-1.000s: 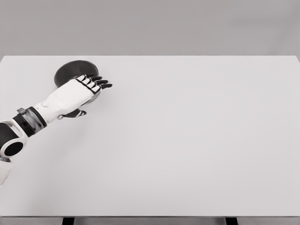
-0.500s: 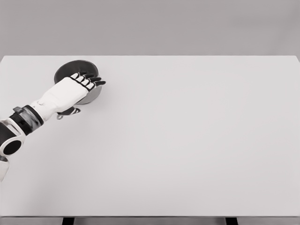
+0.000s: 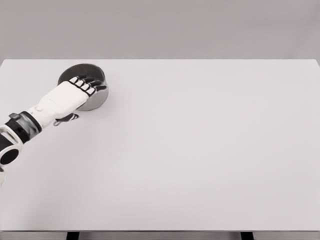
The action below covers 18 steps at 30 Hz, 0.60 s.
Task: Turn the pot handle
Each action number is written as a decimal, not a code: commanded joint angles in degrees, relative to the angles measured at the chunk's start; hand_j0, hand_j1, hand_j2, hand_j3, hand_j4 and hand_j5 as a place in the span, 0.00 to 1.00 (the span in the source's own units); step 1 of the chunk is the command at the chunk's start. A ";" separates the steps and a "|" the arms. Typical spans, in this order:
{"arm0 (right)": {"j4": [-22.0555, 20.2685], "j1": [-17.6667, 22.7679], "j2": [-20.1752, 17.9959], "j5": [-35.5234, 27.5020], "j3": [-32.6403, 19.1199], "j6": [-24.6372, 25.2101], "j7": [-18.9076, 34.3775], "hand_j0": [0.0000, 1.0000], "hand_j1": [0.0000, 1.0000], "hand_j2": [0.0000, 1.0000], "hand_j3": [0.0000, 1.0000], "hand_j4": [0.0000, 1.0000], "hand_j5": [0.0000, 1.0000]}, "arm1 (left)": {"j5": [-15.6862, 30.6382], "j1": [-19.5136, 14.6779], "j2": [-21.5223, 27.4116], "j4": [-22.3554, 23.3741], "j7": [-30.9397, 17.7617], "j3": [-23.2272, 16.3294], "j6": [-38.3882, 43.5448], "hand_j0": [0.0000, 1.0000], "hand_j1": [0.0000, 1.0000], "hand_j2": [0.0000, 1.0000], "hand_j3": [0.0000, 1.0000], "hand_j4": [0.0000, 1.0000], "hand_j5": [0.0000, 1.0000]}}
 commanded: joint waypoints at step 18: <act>0.00 0.00 0.00 0.01 0.00 -0.07 0.01 1.00 1.00 1.00 1.00 1.00 1.00 | -0.67 -0.18 0.21 3.81 0.08 4.02 0.07 1.00 1.00 1.00 1.00 1.00 1.00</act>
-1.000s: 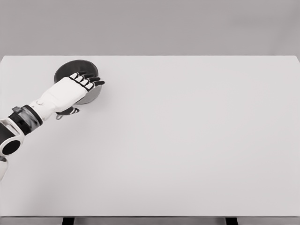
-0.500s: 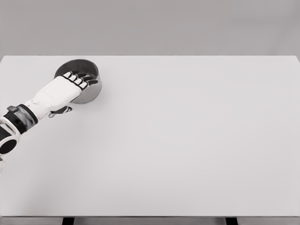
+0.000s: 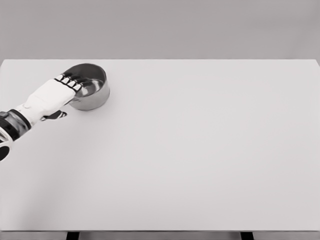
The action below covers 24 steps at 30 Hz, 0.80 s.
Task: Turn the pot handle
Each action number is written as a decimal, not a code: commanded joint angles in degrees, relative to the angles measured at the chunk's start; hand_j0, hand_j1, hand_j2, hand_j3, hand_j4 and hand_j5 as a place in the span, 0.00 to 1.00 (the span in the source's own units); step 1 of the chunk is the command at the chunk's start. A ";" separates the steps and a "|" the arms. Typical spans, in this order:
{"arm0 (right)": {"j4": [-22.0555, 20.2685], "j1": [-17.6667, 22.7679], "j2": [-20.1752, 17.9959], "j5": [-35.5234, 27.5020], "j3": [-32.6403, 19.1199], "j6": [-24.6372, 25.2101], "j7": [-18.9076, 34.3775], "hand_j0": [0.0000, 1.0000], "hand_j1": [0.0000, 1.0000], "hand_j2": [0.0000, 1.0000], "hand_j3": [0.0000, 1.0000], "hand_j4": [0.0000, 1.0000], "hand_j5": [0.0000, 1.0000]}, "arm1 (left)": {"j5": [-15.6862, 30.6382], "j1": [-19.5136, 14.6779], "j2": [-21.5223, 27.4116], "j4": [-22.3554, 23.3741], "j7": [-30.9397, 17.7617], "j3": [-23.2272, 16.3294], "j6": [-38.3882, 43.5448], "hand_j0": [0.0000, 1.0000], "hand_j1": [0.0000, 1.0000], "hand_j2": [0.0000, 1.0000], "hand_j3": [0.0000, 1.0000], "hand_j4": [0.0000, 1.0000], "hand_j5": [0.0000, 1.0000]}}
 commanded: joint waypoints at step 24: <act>0.00 0.00 0.00 0.01 0.00 0.02 0.01 1.00 1.00 1.00 1.00 1.00 1.00 | 0.21 -3.52 2.09 9.31 0.15 3.88 0.07 1.00 1.00 1.00 1.00 1.00 1.00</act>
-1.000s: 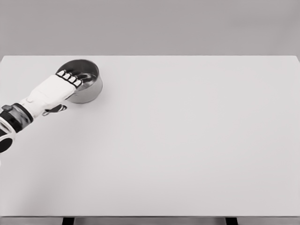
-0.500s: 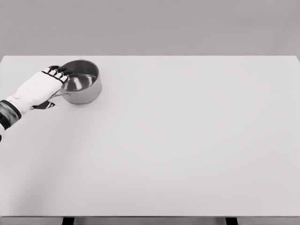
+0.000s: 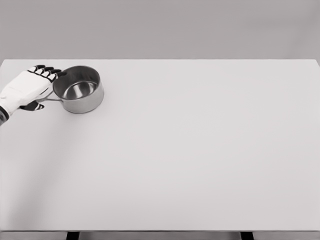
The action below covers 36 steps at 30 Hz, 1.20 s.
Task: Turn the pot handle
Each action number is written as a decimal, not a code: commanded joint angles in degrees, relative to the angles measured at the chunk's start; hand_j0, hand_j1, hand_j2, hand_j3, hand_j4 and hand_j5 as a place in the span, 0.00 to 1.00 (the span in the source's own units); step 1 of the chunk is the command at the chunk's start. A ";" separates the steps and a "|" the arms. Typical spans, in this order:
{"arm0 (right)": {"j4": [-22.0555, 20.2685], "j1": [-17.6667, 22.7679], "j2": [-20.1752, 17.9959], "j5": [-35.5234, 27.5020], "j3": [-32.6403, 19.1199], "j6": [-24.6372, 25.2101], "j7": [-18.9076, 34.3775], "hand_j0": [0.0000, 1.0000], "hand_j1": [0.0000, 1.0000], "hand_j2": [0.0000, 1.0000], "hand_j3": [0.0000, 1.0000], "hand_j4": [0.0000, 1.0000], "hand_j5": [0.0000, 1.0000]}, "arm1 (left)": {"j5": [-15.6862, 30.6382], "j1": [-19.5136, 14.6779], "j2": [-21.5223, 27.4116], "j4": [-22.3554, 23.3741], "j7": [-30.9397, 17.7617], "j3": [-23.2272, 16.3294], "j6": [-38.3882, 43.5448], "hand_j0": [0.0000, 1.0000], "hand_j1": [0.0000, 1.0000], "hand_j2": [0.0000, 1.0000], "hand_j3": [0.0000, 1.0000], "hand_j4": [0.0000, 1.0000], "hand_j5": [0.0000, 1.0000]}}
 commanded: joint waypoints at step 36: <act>0.00 0.00 0.00 0.01 0.00 0.02 0.01 1.00 1.00 1.00 1.00 1.00 1.00 | -0.23 -13.98 -0.91 22.70 0.67 -2.90 0.26 1.00 1.00 1.00 1.00 1.00 1.00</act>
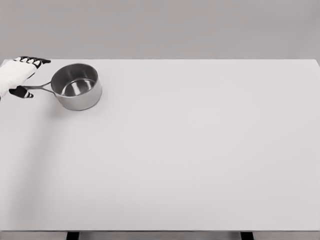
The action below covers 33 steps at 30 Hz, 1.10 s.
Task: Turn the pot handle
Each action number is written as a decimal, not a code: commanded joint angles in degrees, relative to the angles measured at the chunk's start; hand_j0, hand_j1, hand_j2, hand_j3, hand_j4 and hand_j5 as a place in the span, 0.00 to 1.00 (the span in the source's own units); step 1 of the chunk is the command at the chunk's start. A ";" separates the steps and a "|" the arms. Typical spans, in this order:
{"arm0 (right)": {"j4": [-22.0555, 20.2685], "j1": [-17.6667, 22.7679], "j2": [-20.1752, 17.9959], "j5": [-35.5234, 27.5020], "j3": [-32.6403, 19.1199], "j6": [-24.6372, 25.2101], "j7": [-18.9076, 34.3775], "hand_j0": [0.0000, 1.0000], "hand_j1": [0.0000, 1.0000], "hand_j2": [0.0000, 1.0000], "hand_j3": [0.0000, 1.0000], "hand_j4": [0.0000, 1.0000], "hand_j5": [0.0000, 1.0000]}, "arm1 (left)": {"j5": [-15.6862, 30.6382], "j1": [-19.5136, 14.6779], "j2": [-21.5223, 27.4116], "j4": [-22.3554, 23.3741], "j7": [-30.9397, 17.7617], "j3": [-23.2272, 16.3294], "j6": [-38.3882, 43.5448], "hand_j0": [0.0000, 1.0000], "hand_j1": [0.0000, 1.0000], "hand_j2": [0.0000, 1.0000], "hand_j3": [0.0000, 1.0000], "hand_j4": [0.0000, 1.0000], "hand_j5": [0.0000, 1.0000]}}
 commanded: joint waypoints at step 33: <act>0.00 0.00 0.00 0.01 0.00 -0.07 0.01 1.00 1.00 1.00 1.00 1.00 1.00 | 12.34 7.64 3.89 -19.02 1.30 4.71 -0.27 1.00 1.00 1.00 1.00 1.00 1.00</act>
